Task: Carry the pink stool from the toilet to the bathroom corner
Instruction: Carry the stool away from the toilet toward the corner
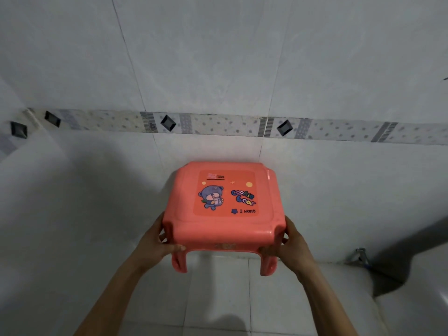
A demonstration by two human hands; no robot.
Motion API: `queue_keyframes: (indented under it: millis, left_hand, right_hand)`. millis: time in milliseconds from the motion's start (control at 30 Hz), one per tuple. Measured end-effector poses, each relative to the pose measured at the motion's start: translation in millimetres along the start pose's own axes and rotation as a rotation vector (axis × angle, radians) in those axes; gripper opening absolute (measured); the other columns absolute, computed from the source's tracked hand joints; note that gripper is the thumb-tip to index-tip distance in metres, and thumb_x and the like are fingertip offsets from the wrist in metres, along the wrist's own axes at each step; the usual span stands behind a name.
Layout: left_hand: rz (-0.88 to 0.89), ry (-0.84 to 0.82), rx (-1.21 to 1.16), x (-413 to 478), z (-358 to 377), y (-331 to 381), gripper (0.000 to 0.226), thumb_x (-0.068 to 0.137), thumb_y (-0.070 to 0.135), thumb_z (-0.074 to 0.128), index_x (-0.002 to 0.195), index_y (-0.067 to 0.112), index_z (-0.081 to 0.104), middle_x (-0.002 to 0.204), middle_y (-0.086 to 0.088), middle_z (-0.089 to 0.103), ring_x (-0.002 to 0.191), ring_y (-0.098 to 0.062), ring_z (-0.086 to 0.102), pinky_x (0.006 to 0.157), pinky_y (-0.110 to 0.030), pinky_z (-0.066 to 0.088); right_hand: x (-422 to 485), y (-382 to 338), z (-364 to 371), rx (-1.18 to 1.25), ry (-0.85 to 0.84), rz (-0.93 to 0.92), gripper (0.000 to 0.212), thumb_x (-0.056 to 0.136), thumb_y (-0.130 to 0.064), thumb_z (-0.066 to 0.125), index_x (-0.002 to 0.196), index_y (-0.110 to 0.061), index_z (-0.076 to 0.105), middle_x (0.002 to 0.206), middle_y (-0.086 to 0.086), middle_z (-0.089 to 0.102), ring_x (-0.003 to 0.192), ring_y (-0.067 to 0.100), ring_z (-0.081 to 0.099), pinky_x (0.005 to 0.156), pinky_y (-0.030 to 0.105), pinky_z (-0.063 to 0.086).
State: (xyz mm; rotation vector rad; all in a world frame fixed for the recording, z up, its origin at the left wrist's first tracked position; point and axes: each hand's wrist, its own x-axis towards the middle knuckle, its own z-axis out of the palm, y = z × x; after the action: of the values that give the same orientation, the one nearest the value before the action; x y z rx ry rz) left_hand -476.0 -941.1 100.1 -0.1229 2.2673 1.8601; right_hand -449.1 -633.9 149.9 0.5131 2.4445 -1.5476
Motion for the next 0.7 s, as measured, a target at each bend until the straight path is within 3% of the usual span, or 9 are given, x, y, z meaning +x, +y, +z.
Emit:
queue_keyframes:
  millis: [200, 533, 700]
  left_hand:
    - [-0.017, 0.008, -0.006, 0.5, 4.0, -3.7, 0.122, 0.030, 0.025, 0.079, 0.140, 0.023, 0.028, 0.131, -0.005, 0.050, 0.114, -0.026, 0.054, 0.071, -0.018, 0.053]
    - [-0.041, 0.004, 0.018, 6.1, 4.8, -18.8, 0.119, 0.033, 0.027, 0.080, 0.140, 0.024, 0.029, 0.131, -0.005, 0.051, 0.117, -0.024, 0.053, 0.088, -0.034, 0.048]
    - [-0.044, -0.006, 0.039, 9.7, 4.8, -28.1, 0.119, 0.034, 0.028, 0.080, 0.141, 0.024, 0.028, 0.131, -0.005, 0.051, 0.116, -0.023, 0.053, 0.077, -0.017, 0.050]
  right_hand:
    - [5.0, 7.1, 2.0, -0.003, -0.019, -0.003, 0.094, 0.061, -0.009, 0.080, 0.140, -0.024, 0.030, 0.131, 0.007, 0.054, 0.118, 0.030, 0.052, 0.095, 0.049, 0.048]
    - [15.1, 20.2, 8.7, -0.010, -0.041, 0.004, 0.094, 0.062, -0.007, 0.080, 0.140, -0.022, 0.029, 0.132, 0.008, 0.053, 0.119, 0.030, 0.051, 0.095, 0.049, 0.047]
    - [19.8, 27.4, 14.8, -0.009, -0.045, 0.016, 0.092, 0.062, -0.007, 0.080, 0.138, -0.022, 0.030, 0.132, 0.008, 0.053, 0.118, 0.031, 0.052, 0.095, 0.050, 0.047]
